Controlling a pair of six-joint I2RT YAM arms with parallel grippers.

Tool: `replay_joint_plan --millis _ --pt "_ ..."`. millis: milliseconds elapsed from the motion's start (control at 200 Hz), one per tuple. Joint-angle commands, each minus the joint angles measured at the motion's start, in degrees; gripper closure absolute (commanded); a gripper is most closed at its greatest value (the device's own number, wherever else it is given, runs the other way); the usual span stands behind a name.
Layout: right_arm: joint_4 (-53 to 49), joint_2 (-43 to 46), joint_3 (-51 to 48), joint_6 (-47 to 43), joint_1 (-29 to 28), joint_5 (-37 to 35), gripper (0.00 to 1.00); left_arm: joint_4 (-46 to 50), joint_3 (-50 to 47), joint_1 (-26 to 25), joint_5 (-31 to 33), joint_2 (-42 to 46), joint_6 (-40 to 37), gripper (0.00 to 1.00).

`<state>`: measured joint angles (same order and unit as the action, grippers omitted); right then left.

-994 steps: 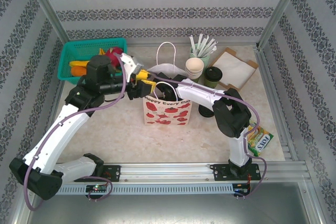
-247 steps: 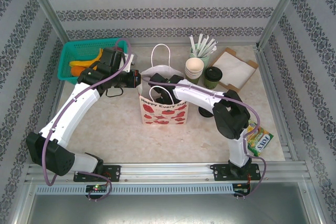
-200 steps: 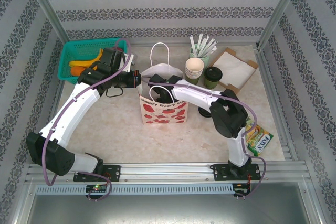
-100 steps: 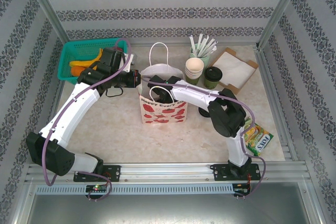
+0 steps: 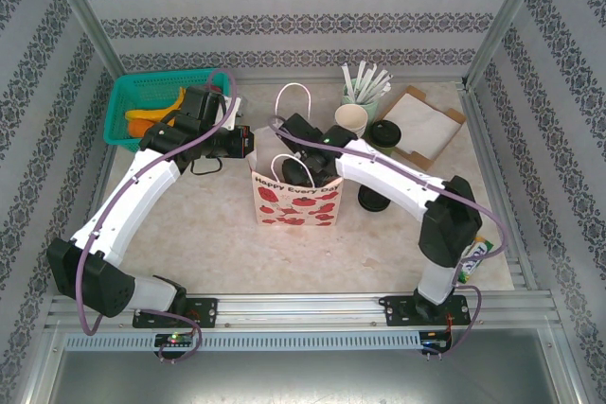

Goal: Pack the takeout coffee

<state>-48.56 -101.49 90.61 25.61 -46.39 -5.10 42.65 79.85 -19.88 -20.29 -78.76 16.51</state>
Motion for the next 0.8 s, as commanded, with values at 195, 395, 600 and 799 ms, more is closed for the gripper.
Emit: replay_joint_plan --millis 195,395,600,799 --pt "15.1 14.8 -8.0 -1.8 0.0 -6.1 0.28 -0.1 0.3 -0.4 -0.6 0.7 -2.3 1.0" --pt "26.4 24.2 -16.6 -2.8 3.1 -8.0 0.02 -0.6 0.6 -0.3 -2.0 0.4 -2.3 1.0" --pt "24.2 27.3 -16.7 -10.1 7.9 -5.4 0.02 -1.0 1.1 -0.4 -3.4 0.0 -4.4 1.0" --pt "22.4 26.9 -17.0 -26.3 16.4 15.4 0.03 -1.0 1.8 -0.4 -4.2 -1.0 -5.6 1.0"
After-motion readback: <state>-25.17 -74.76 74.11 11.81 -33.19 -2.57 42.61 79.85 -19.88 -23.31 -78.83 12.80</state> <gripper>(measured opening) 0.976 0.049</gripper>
